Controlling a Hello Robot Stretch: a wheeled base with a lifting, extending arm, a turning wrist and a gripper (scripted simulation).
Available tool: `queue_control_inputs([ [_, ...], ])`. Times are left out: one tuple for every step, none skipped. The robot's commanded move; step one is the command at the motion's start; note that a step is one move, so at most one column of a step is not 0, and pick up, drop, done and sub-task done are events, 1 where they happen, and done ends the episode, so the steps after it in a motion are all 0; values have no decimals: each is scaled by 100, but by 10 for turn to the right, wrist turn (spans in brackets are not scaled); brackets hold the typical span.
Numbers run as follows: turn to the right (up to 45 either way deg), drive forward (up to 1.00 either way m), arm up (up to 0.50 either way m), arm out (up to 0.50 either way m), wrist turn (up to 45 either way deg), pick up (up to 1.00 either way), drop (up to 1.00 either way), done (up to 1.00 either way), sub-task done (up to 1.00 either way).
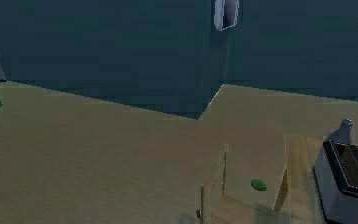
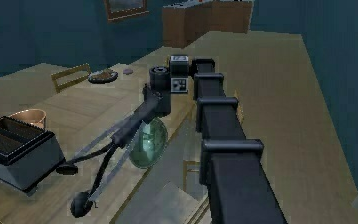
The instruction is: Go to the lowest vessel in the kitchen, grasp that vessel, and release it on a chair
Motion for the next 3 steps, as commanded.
queue_control_inputs([
  [0,0,0,0,450,0,0,0,0],
  [0,0,0,0,450,0,0,0,0],
  [0,0,0,0,240,0,0,0,0],
])
